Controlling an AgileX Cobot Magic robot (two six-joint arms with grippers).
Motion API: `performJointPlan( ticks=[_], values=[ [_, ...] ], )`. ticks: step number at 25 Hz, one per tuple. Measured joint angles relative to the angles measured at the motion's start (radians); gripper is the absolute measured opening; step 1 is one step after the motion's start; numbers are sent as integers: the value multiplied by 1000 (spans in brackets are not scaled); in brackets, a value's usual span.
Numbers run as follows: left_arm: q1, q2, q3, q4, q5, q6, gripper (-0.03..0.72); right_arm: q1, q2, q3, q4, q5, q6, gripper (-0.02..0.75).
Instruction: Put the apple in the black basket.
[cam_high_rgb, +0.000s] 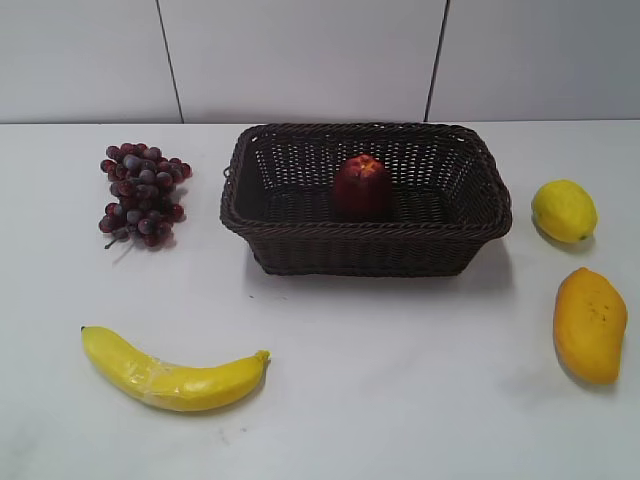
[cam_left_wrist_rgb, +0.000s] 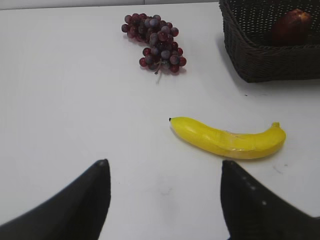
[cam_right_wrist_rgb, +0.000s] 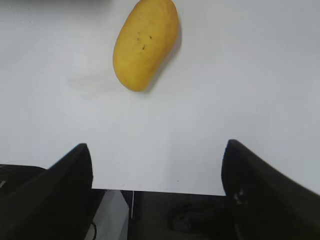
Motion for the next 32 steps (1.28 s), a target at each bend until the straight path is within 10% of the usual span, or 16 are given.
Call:
performJointPlan(
  ticks=[9,32],
  values=[
    [0,0,0,0,0,0,516,-2,-465,265,-1,-46,-17,593],
    [0,0,0,3,0,1,508,-2,-857,274,26,-59,-61,592]
  ],
)
